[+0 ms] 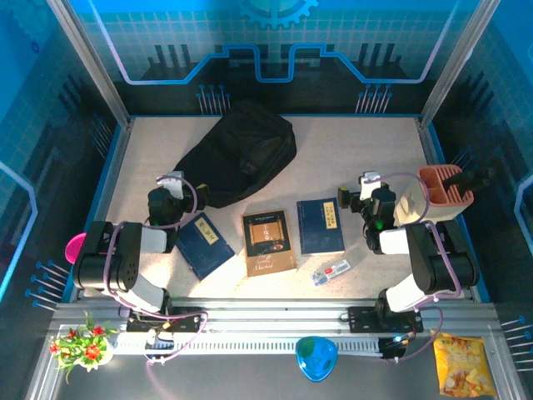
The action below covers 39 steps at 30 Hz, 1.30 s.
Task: Pack the student bag
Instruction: Rotate the student bag at the top-center of the table.
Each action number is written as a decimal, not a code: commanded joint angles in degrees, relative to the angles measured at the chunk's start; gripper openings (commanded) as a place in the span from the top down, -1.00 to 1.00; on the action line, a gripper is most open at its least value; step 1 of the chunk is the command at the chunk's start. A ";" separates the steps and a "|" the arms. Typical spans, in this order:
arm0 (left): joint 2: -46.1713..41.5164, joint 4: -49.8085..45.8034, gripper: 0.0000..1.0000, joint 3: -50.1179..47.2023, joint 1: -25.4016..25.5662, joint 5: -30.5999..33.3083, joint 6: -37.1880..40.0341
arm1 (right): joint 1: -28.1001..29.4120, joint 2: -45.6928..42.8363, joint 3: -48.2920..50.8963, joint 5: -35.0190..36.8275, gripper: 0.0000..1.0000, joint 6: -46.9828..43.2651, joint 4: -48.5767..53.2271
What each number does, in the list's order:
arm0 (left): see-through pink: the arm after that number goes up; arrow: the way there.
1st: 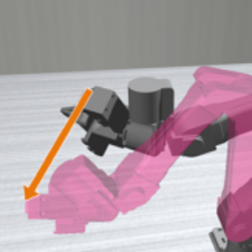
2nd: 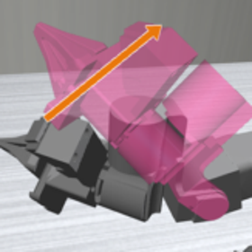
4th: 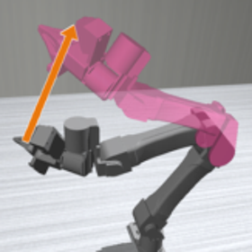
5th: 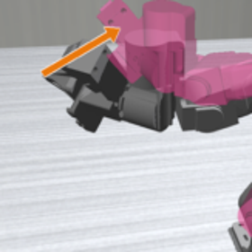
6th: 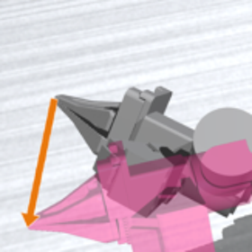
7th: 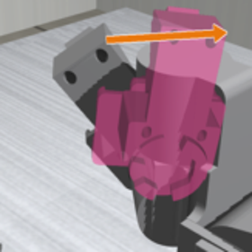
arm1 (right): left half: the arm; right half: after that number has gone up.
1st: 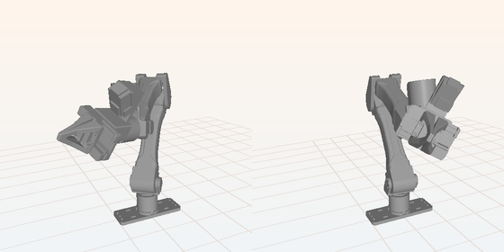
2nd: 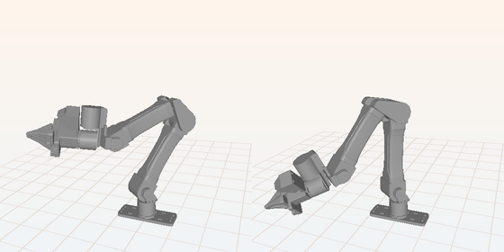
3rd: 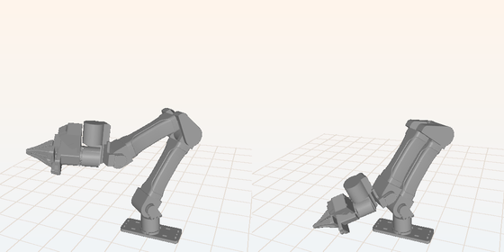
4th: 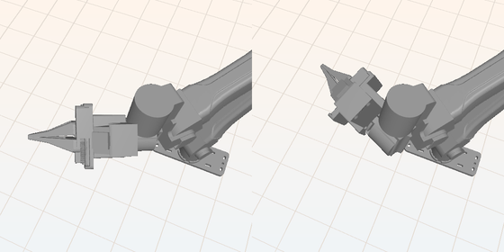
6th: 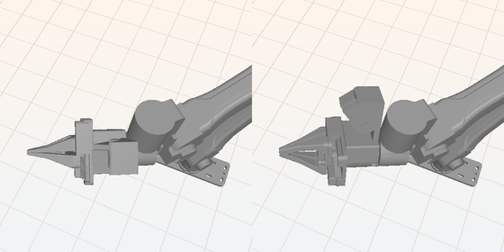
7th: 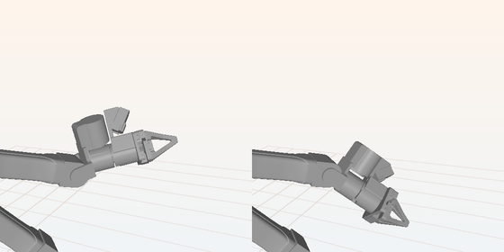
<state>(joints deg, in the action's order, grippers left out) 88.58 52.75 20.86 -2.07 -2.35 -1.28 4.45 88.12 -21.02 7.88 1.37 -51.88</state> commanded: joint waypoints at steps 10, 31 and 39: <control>0.46 -0.28 -0.99 1.22 0.57 0.59 1.19 | -0.42 0.21 -1.22 -0.30 -0.99 -0.93 -0.49; 0.50 -0.29 -0.98 1.24 0.40 0.42 1.08 | -0.49 0.18 -1.22 -0.26 -0.99 -1.01 -0.47; -5.22 3.71 -0.99 -3.41 0.48 2.99 0.24 | 1.04 -7.60 -1.22 0.93 -0.99 -2.57 5.88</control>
<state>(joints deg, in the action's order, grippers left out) 87.42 54.26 19.29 -2.07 -1.69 -1.32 4.58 85.54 -21.02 7.97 0.34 -49.41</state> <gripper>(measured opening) 0.992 0.997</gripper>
